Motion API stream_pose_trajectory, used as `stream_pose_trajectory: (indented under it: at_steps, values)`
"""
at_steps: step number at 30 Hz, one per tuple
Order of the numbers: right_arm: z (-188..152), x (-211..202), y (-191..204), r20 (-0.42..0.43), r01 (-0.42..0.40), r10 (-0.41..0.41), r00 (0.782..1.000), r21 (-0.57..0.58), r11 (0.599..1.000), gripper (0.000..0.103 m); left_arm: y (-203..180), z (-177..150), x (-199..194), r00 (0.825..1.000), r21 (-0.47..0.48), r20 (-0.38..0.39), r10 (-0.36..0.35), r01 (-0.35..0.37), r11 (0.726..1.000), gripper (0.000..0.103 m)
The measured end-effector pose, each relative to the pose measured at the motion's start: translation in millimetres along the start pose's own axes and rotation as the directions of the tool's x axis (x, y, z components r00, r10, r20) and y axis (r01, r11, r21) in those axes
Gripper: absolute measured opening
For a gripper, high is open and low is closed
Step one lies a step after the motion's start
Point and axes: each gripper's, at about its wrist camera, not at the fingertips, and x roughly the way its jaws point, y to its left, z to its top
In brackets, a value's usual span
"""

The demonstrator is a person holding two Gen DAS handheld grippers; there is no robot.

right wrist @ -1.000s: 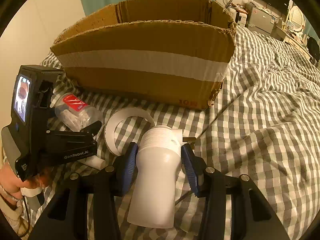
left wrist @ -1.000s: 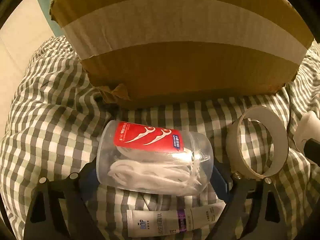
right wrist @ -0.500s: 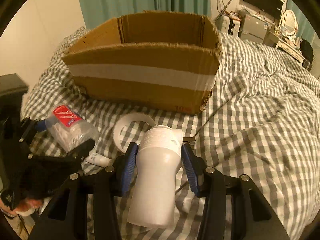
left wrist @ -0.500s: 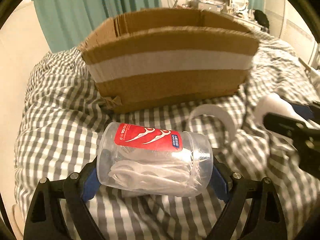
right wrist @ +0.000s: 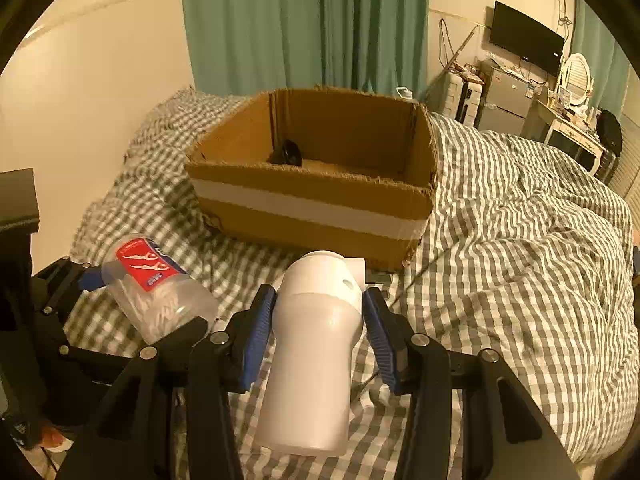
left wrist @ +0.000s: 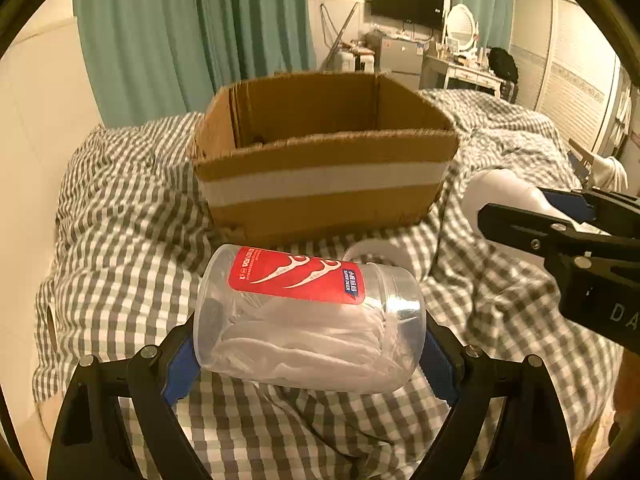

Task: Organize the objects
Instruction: 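Carry the jar and bottle into the box and open both tools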

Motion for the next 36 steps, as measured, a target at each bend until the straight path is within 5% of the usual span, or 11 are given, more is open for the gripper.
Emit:
stream_pose_trajectory:
  at_steps: [11,19,28,36]
  values:
    - [37.0,-11.0,-14.4,0.059,-0.003,0.004,0.998,-0.006,1.000,0.045,7.5,57.6,-11.3,0.997,0.000,0.062,-0.035,0.035,0.999,0.093]
    - [105.3,-5.8,-38.8,0.111,-0.026,0.025,0.993,0.007,1.000,0.045,29.3,129.0,-3.8,0.991,-0.013,0.119,-0.055,0.057,0.998,0.093]
    - [192.7,31.6,-60.2,0.145,-0.096,0.092,0.985,0.020,0.995,0.045,51.4,213.1,48.4,0.993,0.011,0.119,0.011,-0.013,1.000,0.093]
    - [239.9,113.4,-79.2,0.098,-0.092,0.090,0.991,0.024,0.995,0.045,54.6,251.6,131.0,0.999,0.039,0.014,0.040,-0.041,0.998,0.093]
